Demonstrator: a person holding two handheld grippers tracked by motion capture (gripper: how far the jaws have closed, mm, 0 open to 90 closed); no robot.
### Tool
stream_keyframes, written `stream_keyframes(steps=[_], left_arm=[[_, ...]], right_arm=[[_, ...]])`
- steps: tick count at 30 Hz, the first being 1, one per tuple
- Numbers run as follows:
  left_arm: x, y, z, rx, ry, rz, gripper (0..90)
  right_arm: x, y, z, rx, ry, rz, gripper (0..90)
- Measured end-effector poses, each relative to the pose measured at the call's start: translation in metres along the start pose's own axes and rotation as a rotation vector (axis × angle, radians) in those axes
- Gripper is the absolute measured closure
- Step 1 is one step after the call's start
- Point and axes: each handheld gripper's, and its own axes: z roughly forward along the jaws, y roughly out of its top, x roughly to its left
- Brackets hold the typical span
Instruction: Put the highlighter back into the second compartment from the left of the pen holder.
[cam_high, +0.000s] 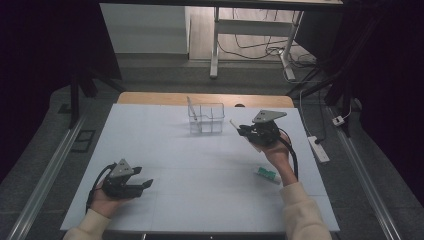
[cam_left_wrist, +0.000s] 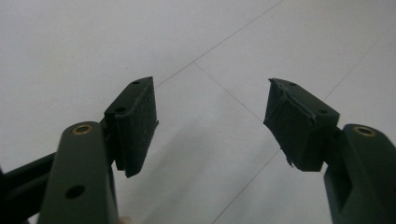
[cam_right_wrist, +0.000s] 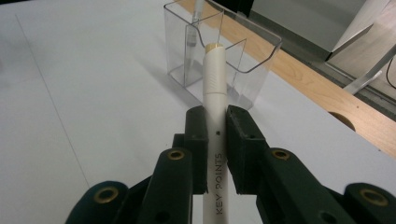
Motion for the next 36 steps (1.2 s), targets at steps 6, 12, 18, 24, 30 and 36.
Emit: stream_keyframes(steps=[6, 12, 18, 24, 30, 36], left_arm=[[0.000, 0.000, 0.000, 0.000, 0.000, -0.001, 34.1], [0.000, 0.000, 0.000, 0.000, 0.000, 0.000, 34.0], [0.001, 0.000, 0.000, -0.005, -0.001, -0.006, 34.0], [0.002, 0.000, -0.001, -0.012, -0.006, -0.017, 34.0], [0.002, 0.000, -0.001, -0.011, -0.008, -0.018, 34.0], [0.002, 0.000, -0.001, -0.010, -0.009, -0.018, 33.9]], right_arm=[[0.002, 0.002, -0.002, -0.049, -0.006, 0.018, 78.7], [0.005, 0.005, -0.004, -0.094, -0.012, 0.032, 78.7], [0.008, 0.009, -0.006, -0.142, -0.015, 0.056, 78.7], [0.010, 0.013, -0.007, -0.174, -0.025, 0.075, 78.7], [0.008, 0.022, -0.006, -0.215, -0.029, 0.097, 78.7], [0.008, 0.031, -0.002, -0.241, -0.029, 0.108, 78.6]])
